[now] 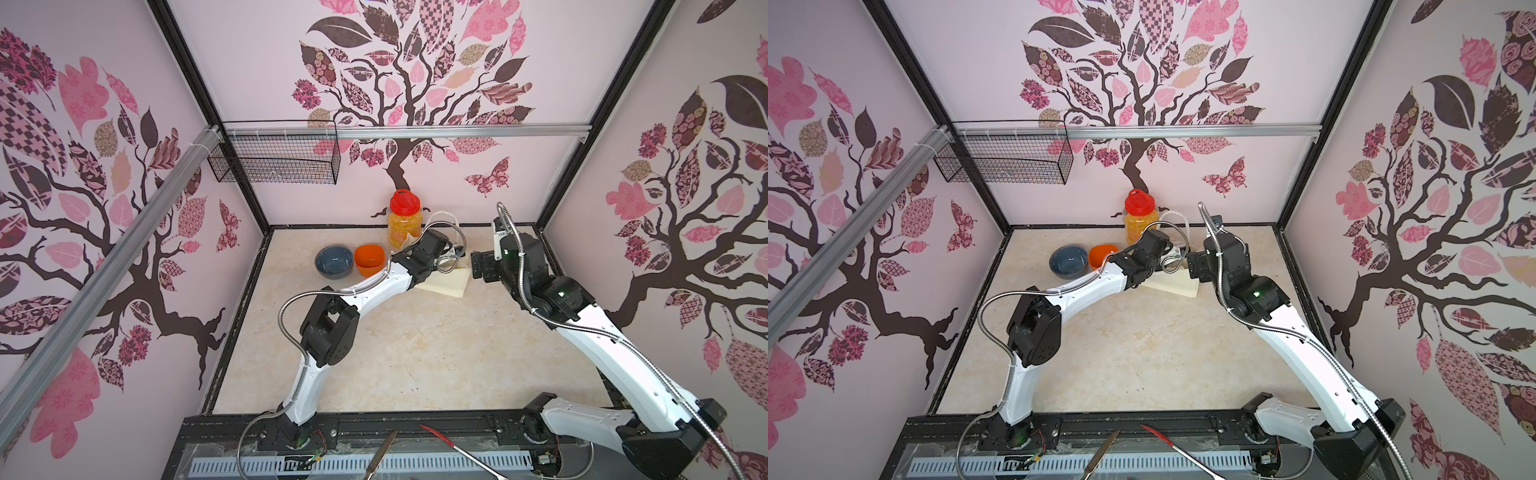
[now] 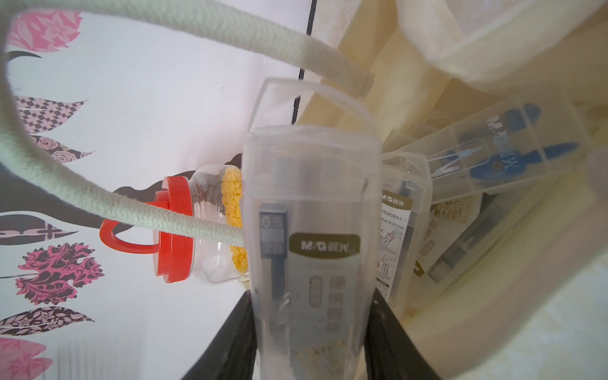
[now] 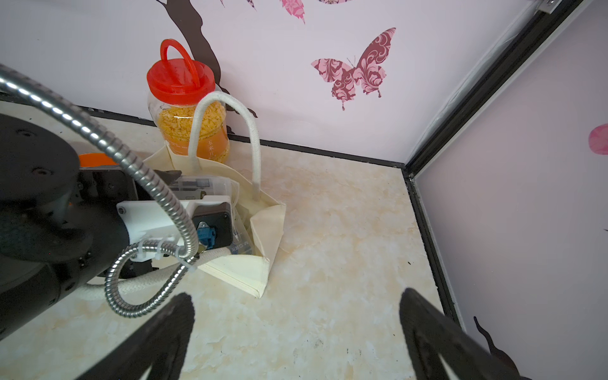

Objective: Put the compass set into the canvas bag
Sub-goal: Place the compass set in the canvas bag.

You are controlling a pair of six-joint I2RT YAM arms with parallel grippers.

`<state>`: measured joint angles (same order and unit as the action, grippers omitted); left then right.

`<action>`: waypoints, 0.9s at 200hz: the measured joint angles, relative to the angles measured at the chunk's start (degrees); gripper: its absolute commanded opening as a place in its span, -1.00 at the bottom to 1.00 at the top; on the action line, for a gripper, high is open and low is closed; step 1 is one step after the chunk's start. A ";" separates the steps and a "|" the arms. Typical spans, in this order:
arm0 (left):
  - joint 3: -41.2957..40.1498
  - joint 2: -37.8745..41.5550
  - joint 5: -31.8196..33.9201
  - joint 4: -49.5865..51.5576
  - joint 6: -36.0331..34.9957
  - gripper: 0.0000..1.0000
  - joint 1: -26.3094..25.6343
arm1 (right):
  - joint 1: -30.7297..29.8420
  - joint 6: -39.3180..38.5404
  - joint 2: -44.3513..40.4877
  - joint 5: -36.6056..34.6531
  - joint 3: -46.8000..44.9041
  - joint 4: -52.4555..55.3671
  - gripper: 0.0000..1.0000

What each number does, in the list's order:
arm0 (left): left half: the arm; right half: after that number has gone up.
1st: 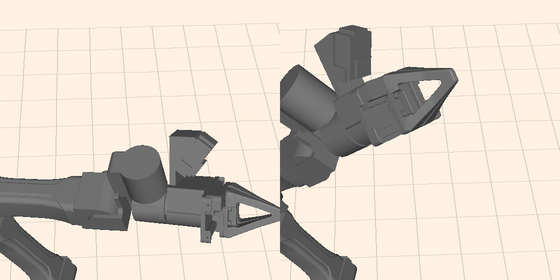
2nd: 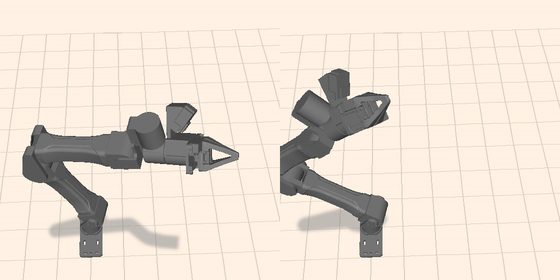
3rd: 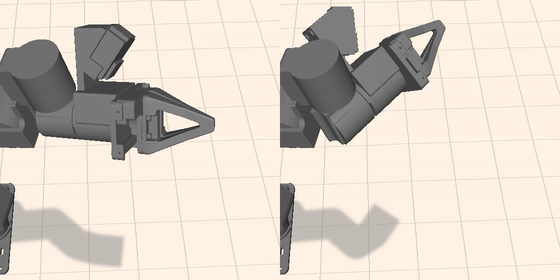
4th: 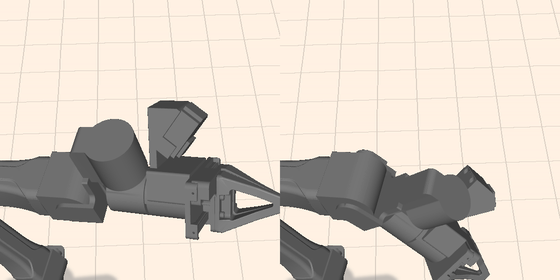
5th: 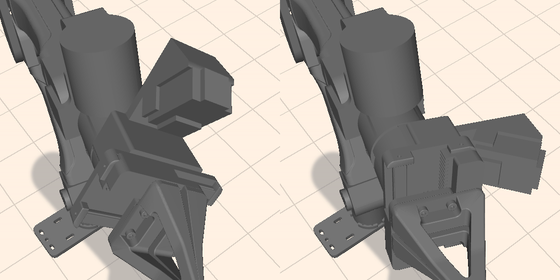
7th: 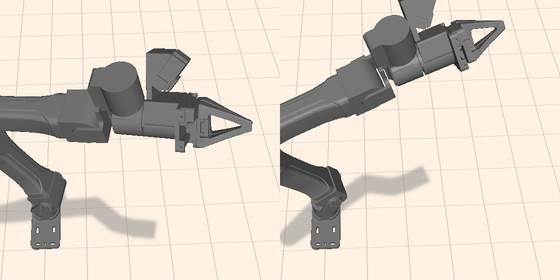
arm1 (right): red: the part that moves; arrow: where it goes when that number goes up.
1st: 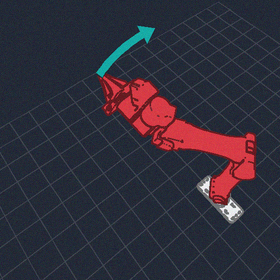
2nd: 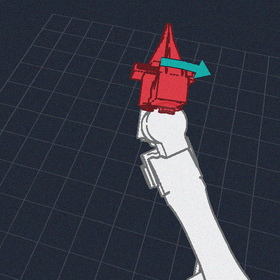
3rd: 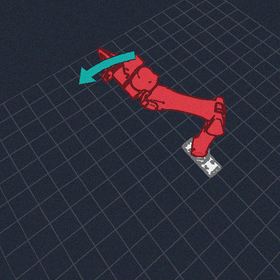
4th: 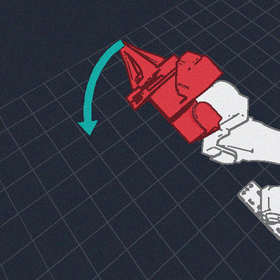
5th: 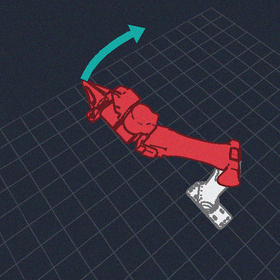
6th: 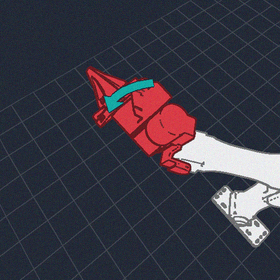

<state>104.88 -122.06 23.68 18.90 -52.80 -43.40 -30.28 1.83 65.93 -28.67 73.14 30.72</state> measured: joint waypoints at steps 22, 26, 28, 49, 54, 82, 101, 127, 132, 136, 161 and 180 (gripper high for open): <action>0.00 0.00 -0.13 0.02 0.07 -0.04 0.00 | 0.00 0.35 0.00 0.20 0.00 0.04 0.99; 0.00 0.00 -0.26 0.02 0.11 -0.01 0.00 | 0.00 0.39 0.00 0.24 0.00 0.04 0.99; 0.00 0.00 -0.33 0.04 0.15 0.00 0.00 | 0.00 0.42 0.00 0.26 0.00 0.04 0.99; 0.00 0.00 -0.92 0.20 0.66 0.14 0.00 | 0.00 0.81 0.02 0.44 0.00 0.02 0.99; 0.00 0.00 -1.07 0.26 0.79 0.15 0.00 | 0.00 0.87 0.07 0.52 0.00 0.00 0.99; 0.00 0.07 -1.92 0.57 1.55 0.21 0.02 | 0.00 1.40 0.37 1.36 0.00 0.00 0.99; 0.00 0.09 -2.12 0.59 1.81 0.25 0.00 | 0.00 1.64 0.39 1.64 0.00 0.00 0.99; 0.00 0.26 -2.27 0.72 2.10 0.26 0.00 | 0.00 1.90 0.37 1.81 -0.02 0.02 0.99; 0.00 0.31 -2.23 0.72 2.21 0.26 0.00 | 0.00 1.90 0.37 1.84 -0.02 0.00 0.99; 0.00 0.31 -2.16 0.72 2.25 0.26 0.00 | 0.00 1.95 0.37 1.86 -0.02 -0.02 0.99; 0.26 0.48 -2.10 0.85 4.02 0.33 0.20 | 0.00 2.10 0.37 1.86 -0.02 -0.02 0.99; 2.82 0.52 -3.28 3.50 7.91 0.35 0.94 | 0.00 2.01 0.39 1.79 -0.02 -0.11 0.99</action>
<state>107.70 -121.54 20.40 22.39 -44.88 -42.46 -30.28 3.84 66.32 -26.87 73.12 30.61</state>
